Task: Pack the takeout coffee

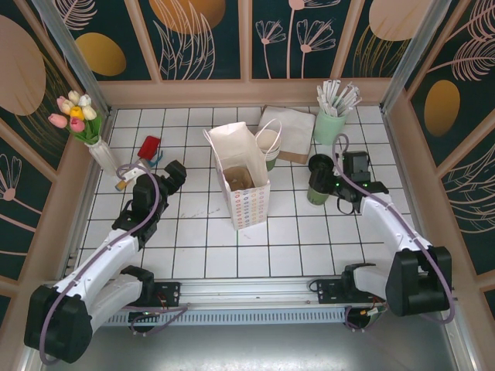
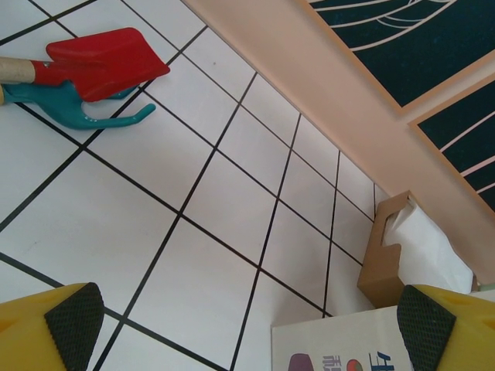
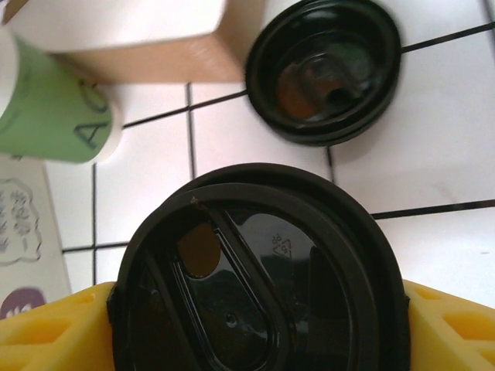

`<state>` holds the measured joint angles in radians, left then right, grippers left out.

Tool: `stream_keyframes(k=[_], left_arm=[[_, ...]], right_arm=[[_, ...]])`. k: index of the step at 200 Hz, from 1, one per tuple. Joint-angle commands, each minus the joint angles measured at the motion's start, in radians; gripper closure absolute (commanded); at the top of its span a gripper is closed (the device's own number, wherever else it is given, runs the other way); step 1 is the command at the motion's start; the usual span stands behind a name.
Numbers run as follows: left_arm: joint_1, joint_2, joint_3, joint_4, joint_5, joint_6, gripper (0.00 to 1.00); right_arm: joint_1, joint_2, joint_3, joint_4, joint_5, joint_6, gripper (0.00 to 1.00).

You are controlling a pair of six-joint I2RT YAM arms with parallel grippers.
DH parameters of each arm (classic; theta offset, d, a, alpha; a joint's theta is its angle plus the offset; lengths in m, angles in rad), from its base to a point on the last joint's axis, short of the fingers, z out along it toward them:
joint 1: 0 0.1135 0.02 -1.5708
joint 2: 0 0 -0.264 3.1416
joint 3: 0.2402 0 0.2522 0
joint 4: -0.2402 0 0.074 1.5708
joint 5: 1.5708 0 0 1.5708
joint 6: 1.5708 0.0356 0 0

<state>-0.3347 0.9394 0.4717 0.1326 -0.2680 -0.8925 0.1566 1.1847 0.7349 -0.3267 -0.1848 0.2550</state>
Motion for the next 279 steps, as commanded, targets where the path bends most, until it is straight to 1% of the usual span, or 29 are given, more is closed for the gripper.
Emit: stream_keyframes(k=[1, 15, 37, 62, 98, 132, 139, 148, 179, 207, 242, 279], left_arm=[[-0.007, 0.014, 0.046, 0.042, 0.015, 0.008, 0.01], [-0.006, 0.033, 0.074, 0.006, 0.001, 0.001, 0.01], [-0.006, 0.065, 0.112, -0.059, -0.030, -0.023, 0.01], [-0.006, 0.066, 0.102, -0.041, -0.031, -0.043, 0.01], [-0.006, 0.034, 0.069, -0.005, -0.060, -0.067, 0.01], [-0.006, 0.009, 0.062, -0.027, -0.099, -0.075, 0.01], [-0.006, 0.006, 0.058, -0.033, -0.104, -0.080, 0.01], [-0.006, 0.003, 0.054, -0.032, -0.105, -0.085, 0.01], [-0.006, 0.001, 0.042, -0.001, -0.089, -0.107, 0.01], [-0.006, -0.003, 0.041, 0.003, -0.092, -0.123, 0.01], [-0.006, -0.001, 0.033, 0.020, -0.096, -0.143, 0.01], [-0.006, 0.009, 0.033, 0.031, -0.089, -0.154, 0.01]], right_arm=[[0.075, -0.038, -0.031, 0.017, -0.025, 0.036, 0.25], [0.118, -0.045, -0.038, 0.024, -0.009, 0.031, 0.24], [0.158, -0.057, -0.055, 0.042, -0.021, 0.035, 0.24], [0.215, -0.067, -0.070, 0.046, -0.006, 0.064, 0.24], [0.299, -0.068, -0.065, 0.014, 0.047, 0.110, 0.24], [0.382, -0.074, -0.070, -0.005, 0.100, 0.174, 0.24], [0.385, -0.073, -0.069, -0.008, 0.115, 0.184, 0.24], [0.419, -0.076, -0.069, -0.014, 0.128, 0.189, 0.24], [0.469, -0.082, -0.066, -0.061, 0.159, 0.211, 0.22], [0.512, -0.131, -0.073, -0.122, 0.196, 0.263, 0.22], [0.557, -0.192, -0.111, -0.151, 0.264, 0.337, 0.22], [0.605, -0.202, -0.125, -0.178, 0.345, 0.363, 0.20]])
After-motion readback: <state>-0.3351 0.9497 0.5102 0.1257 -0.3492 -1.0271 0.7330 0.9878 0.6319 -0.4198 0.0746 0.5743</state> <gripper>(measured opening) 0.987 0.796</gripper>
